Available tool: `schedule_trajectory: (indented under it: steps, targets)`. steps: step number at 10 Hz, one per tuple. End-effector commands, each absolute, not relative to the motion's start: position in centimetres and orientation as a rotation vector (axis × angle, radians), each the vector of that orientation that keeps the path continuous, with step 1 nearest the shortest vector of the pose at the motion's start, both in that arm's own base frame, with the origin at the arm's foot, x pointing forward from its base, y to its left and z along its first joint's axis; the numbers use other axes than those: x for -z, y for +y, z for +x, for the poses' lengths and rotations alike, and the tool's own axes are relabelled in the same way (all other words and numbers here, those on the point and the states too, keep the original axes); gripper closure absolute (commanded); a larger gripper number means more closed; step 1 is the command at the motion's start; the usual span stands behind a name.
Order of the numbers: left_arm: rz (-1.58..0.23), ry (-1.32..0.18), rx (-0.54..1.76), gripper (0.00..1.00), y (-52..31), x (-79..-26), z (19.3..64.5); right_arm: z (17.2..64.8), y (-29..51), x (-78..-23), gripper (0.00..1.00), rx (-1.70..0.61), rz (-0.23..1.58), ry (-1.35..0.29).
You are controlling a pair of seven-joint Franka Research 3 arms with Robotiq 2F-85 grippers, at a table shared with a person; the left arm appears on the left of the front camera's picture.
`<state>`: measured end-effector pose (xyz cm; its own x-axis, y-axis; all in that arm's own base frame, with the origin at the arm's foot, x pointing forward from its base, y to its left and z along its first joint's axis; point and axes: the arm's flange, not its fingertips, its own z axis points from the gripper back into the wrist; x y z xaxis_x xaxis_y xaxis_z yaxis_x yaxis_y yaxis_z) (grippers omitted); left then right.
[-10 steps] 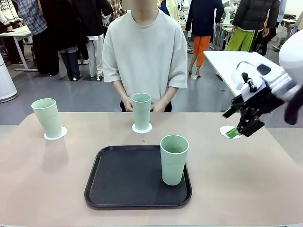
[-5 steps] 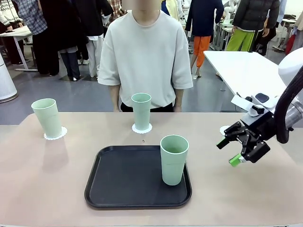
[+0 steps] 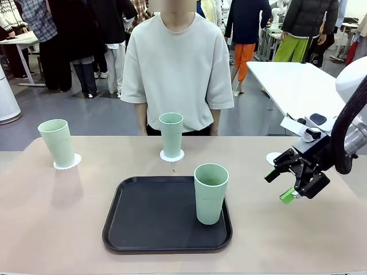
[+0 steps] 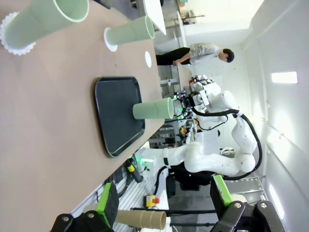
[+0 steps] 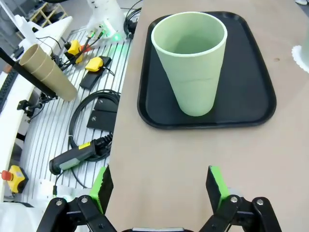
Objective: Place coasters on the table and set cups on them.
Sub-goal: Take one Reusable plastic cup from the Flat Tray and place it on a coaster set by the human.
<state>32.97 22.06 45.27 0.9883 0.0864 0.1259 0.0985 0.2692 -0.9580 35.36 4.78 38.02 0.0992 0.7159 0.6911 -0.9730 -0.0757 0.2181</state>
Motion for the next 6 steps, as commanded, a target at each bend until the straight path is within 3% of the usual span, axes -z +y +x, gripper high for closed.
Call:
schedule_trajectory:
  steps: [1,4,6]
  targets:
    - [-1.308,-0.172,0.011,0.00,22.1,-45.5,32.8,35.4,4.7,-38.0,0.00,-1.462,0.790,-0.421]
    - [-1.308,-0.172,0.011,0.00,22.1,-45.5,32.8,35.4,2.5,-36.4,0.00,-1.464,1.045,-0.787]
    - [-1.308,-0.172,0.011,0.00,22.1,-45.5,32.8,35.1,1.2,-33.8,0.00,-1.431,1.072,-0.854]
